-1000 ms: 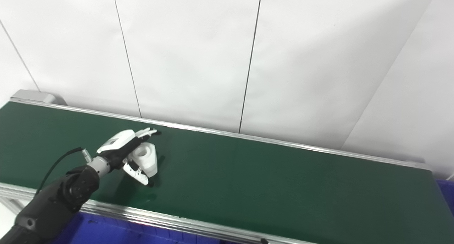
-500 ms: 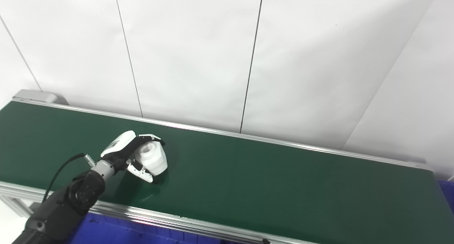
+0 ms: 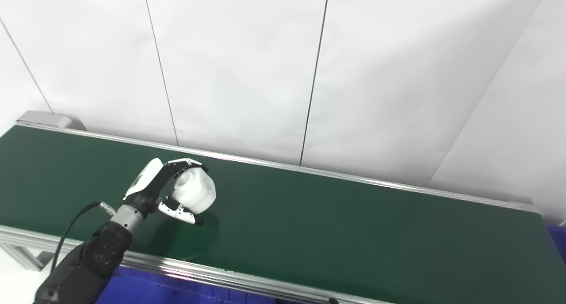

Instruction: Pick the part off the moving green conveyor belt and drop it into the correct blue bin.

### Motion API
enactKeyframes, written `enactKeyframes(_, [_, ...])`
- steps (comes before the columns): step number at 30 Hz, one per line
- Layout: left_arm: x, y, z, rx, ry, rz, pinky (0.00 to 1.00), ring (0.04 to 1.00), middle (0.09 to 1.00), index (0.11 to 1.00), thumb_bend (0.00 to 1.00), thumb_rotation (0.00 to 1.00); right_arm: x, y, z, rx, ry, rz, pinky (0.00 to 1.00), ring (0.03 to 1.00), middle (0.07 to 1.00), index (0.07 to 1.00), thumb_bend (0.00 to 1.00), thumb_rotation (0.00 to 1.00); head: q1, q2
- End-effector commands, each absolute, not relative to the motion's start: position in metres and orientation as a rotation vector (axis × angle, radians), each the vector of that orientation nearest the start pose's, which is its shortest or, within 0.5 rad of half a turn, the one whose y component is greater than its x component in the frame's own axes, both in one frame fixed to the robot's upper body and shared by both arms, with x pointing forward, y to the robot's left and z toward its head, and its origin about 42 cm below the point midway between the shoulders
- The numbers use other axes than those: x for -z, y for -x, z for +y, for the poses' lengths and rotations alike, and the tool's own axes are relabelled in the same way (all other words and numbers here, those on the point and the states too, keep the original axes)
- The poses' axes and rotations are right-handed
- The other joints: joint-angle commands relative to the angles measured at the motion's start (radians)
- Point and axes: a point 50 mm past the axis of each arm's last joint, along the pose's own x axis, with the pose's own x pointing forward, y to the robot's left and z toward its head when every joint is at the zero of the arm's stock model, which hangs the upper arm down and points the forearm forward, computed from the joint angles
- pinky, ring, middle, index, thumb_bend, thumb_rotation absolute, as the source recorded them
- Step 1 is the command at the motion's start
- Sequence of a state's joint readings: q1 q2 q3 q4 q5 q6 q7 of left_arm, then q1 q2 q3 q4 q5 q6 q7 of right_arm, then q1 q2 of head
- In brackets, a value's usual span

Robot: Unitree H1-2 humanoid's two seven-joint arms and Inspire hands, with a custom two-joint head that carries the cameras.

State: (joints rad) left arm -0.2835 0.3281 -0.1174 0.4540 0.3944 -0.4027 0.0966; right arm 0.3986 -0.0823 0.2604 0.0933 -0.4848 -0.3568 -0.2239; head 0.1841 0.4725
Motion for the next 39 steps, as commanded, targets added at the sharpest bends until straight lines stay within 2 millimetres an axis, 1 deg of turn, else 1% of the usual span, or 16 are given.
enactKeyframes(1, [-0.119, -0.368, 0.296, 0.112, -0.668, -0.365, 0.5, 0.499, 0.521, 0.456, 0.5, 0.0, -0.026, -0.123, -0.183, -0.139, 0.434, -0.016, 0.73, 0.824, 0.858, 0.943, 0.8, 0.0, -0.002, 0.011])
enactKeyframes(5, [-0.126, -0.351, 0.303, 0.093, -0.649, -0.4, 0.51, 0.5, 0.518, 0.457, 0.5, 0.0, -0.029, -0.121, -0.182, -0.143, 0.44, -0.02, 0.74, 0.836, 0.865, 0.948, 0.79, 0.0, -0.016, 0.046])
enactKeyframes(6, [-0.128, -0.34, 0.307, 0.092, -0.646, -0.409, 0.51, 0.5, 0.518, 0.457, 0.5, 0.0, -0.031, -0.12, -0.181, -0.139, 0.439, -0.023, 0.74, 0.836, 0.865, 0.948, 0.79, 0.0, -0.033, 0.069])
enactKeyframes(7, [-0.13, -0.333, 0.31, 0.092, -0.643, -0.415, 0.5, 0.495, 0.518, 0.461, 0.5, 0.0, -0.032, -0.12, -0.181, -0.136, 0.438, -0.025, 0.73, 0.834, 0.865, 0.946, 0.79, 0.0, -0.033, 0.069])
enactKeyframes(10, [-0.131, -0.308, 0.318, 0.102, -0.633, -0.417, 0.5, 0.492, 0.516, 0.464, 0.5, 0.0, -0.037, -0.118, -0.18, -0.14, 0.427, -0.036, 0.75, 0.846, 0.873, 0.95, 0.78, 0.0, -0.068, 0.11])
enactKeyframes(11, [-0.13, -0.298, 0.321, 0.111, -0.62, -0.409, 0.5, 0.49, 0.517, 0.465, 0.5, 0.0, -0.039, -0.118, -0.18, -0.139, 0.426, -0.039, 0.75, 0.848, 0.874, 0.947, 0.77, 0.0, -0.068, 0.11])
enactKeyframes(12, [-0.129, -0.289, 0.323, 0.119, -0.606, -0.403, 0.5, 0.489, 0.518, 0.466, 0.5, 0.0, -0.041, -0.117, -0.18, -0.138, 0.428, -0.042, 0.75, 0.845, 0.872, 0.944, 0.77, 0.0, -0.092, 0.136])
enactKeyframes(18, [-0.11, -0.239, 0.332, 0.13, -0.576, -0.321, 0.51, 0.489, 0.527, 0.46, 0.5, 0.0, -0.052, -0.112, -0.18, -0.11, 0.406, -0.044, 0.74, 0.842, 0.867, 0.928, 0.78, 0.0, -0.152, 0.177])
enactKeyframes(19, [-0.105, -0.231, 0.331, 0.137, -0.573, -0.301, 0.51, 0.489, 0.528, 0.458, 0.5, 0.0, -0.054, -0.111, -0.18, -0.101, 0.402, -0.046, 0.74, 0.839, 0.866, 0.928, 0.78, 0.01, -0.16, 0.194])
enactKeyframes(20, [-0.1, -0.224, 0.33, 0.146, -0.572, -0.28, 0.51, 0.49, 0.53, 0.457, 0.5, 0.0, -0.055, -0.11, -0.18, -0.093, 0.402, -0.053, 0.74, 0.838, 0.868, 0.93, 0.78, 0.01, -0.16, 0.194])
enactKeyframes(23, [-0.083, -0.205, 0.323, 0.191, -0.572, -0.222, 0.53, 0.499, 0.531, 0.452, 0.5, 0.0, -0.059, -0.11, -0.18, -0.077, 0.406, -0.085, 0.73, 0.833, 0.869, 0.934, 0.77, 0.01, -0.172, 0.24])
enactKeyframes(24, [-0.078, -0.2, 0.32, 0.203, -0.579, -0.207, 0.53, 0.5, 0.531, 0.452, 0.5, 0.0, -0.06, -0.11, -0.181, -0.076, 0.406, -0.088, 0.74, 0.836, 0.871, 0.939, 0.76, 0.02, -0.172, 0.24])
enactKeyframes(25, [-0.073, -0.196, 0.316, 0.216, -0.585, -0.195, 0.53, 0.499, 0.532, 0.453, 0.5, 0.0, -0.061, -0.109, -0.181, -0.076, 0.402, -0.086, 0.75, 0.84, 0.874, 0.943, 0.75, 0.03, -0.177, 0.258])
enactKeyframes(28, [-0.058, -0.19, 0.309, 0.248, -0.62, -0.165, 0.54, 0.501, 0.528, 0.454, 0.5, 0.0, -0.064, -0.108, -0.182, -0.077, 0.392, -0.077, 0.77, 0.849, 0.887, 0.947, 0.73, 0.03, -0.174, 0.274])
enactKeyframes(30, [-0.049, -0.191, 0.306, 0.266, -0.648, -0.151, 0.55, 0.507, 0.524, 0.453, 0.5, 0.0, -0.067, -0.107, -0.183, -0.073, 0.39, -0.07, 0.78, 0.856, 0.891, 0.949, 0.72, 0.04, -0.173, 0.311])
enactKeyframes(39, [-0.031, -0.197, 0.298, 0.353, -0.72, -0.115, 0.51, 0.497, 0.534, 0.447, 0.5, 0.0, -0.08, -0.109, -0.185, -0.063, 0.379, -0.061, 0.79, 0.856, 0.888, 0.948, 0.72, 0.09, -0.171, 0.367])
